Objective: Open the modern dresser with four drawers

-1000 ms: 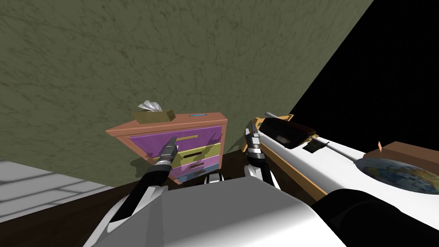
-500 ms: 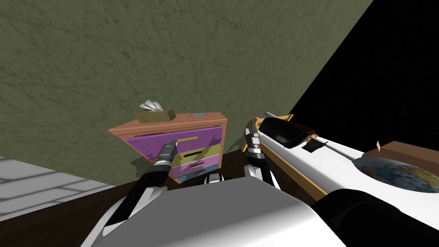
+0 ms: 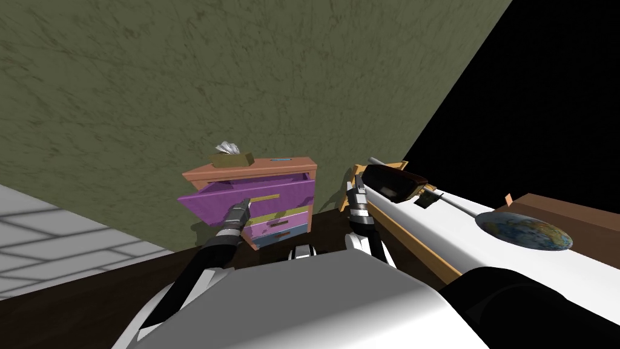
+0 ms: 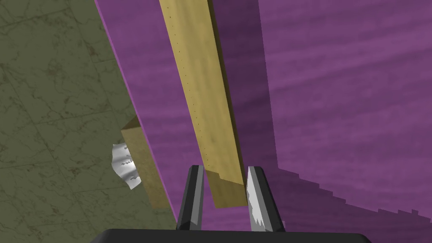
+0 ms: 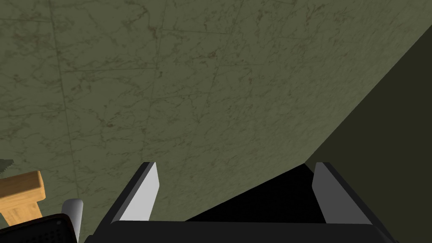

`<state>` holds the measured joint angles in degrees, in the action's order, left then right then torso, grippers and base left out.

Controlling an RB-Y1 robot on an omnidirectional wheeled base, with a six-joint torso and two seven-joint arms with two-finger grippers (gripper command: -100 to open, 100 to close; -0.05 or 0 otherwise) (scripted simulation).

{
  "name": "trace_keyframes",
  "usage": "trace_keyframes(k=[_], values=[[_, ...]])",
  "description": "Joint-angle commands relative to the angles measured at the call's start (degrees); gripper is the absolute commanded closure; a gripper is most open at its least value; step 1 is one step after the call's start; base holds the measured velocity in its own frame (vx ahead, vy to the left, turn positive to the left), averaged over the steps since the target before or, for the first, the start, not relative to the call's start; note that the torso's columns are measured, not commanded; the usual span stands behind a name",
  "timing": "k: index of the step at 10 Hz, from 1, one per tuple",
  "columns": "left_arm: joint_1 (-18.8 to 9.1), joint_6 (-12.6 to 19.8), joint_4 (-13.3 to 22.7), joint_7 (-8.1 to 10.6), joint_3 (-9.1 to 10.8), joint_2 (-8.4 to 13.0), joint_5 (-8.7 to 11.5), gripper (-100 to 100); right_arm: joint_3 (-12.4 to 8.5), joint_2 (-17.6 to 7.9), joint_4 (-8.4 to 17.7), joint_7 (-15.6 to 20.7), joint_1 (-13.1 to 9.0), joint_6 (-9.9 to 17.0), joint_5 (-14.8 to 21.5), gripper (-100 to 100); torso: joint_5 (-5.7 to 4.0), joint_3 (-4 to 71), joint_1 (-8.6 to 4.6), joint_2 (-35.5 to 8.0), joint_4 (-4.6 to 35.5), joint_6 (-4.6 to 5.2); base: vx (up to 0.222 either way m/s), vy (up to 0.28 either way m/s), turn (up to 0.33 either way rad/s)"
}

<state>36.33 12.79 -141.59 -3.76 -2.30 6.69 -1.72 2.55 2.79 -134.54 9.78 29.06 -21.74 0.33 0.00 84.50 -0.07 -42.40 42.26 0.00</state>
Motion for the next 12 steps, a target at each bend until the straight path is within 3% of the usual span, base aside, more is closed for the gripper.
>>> trace_keyframes(k=[1,3,4,11,12], values=[[-0.57,1.55,-1.07,0.14,0.21,0.37,0.24,-100,0.0,0.0,0.0,0.0,-0.01,0.0,0.0,0,0.02,-0.09,0.07,-0.1,0.03,-0.02,-0.11,-0.009,0.006],[-2.39,4.82,-2.66,0.41,0.99,0.88,0.65,-100,-0.01,-0.01,0.0,0.0,0.02,0.0,0.0,0,0.01,0.38,0.16,0.63,-0.1,0.01,0.008,-0.002,0.005],[-2.39,4.91,-2.66,0.41,0.99,0.88,0.65,-100,-0.01,-0.01,-0.01,0.0,0.03,0.0,0.0,0,-0.02,0.41,0.12,0.62,-0.08,0.02,0.029,0.0,0.0],[-8.77,16.67,-8.24,1.35,3.74,2.65,2.08,-100,-0.01,-0.01,0.0,0.0,0.02,0.0,0.0,0,-0.21,-0.04,-0.04,-0.17,0.34,-0.09,-0.01,-0.005,0.002],[-8.42,16.72,-7.15,1.41,3.53,2.67,2.22,-100,-0.01,-0.01,-0.01,0.0,0.02,0.0,0.0,0,-0.3,-0.1,-0.08,-0.31,0.47,-0.14,0.0,0.0,0.0]])
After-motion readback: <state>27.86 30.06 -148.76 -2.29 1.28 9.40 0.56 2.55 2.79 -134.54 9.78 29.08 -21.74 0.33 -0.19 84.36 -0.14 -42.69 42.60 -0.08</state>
